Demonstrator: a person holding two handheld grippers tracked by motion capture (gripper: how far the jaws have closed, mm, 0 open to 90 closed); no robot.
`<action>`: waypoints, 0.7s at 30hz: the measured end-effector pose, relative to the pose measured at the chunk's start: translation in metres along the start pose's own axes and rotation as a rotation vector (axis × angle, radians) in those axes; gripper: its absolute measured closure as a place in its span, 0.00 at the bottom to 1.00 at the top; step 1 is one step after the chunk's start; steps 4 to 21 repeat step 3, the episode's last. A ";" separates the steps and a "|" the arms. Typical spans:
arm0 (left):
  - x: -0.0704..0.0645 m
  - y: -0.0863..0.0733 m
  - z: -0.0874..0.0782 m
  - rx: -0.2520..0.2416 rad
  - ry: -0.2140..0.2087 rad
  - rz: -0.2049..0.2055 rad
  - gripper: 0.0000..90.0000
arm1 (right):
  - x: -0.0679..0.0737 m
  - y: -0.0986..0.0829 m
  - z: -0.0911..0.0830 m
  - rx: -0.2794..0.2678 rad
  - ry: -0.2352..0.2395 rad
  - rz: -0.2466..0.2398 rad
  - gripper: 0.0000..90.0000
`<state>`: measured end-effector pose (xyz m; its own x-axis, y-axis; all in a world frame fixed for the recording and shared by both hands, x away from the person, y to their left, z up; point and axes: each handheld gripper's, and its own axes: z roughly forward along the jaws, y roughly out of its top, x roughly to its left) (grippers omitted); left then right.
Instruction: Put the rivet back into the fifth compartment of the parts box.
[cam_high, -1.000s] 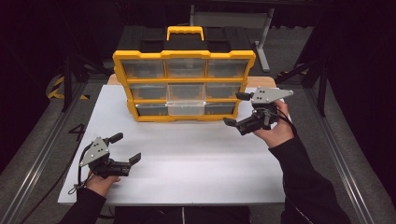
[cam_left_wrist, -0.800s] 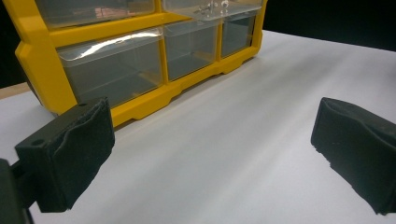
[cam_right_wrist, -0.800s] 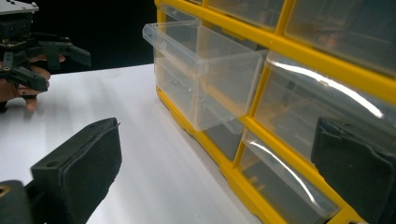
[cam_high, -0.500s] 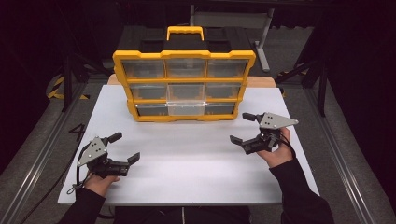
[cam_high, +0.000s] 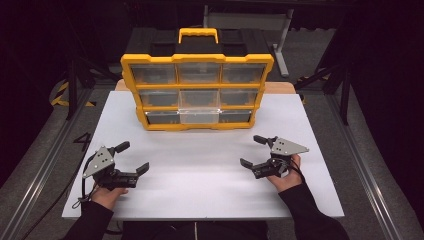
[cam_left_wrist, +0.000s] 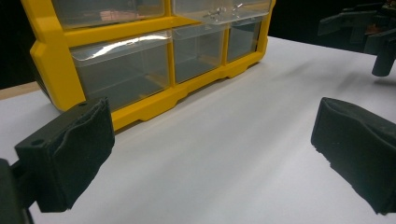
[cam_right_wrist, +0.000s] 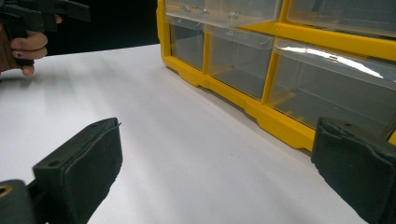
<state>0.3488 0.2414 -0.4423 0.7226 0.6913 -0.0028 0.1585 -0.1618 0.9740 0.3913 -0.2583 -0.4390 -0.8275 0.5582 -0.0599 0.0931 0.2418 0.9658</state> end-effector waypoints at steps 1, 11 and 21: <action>0.000 0.000 0.000 0.001 0.001 0.000 0.00 | 0.000 0.000 0.000 -0.003 -0.007 -0.005 0.03; 0.001 -0.001 0.000 0.001 0.004 0.001 0.00 | 0.001 0.000 0.000 -0.012 -0.016 -0.010 0.03; 0.001 -0.001 0.000 0.001 0.004 0.001 0.00 | 0.001 0.000 0.000 -0.012 -0.016 -0.010 0.03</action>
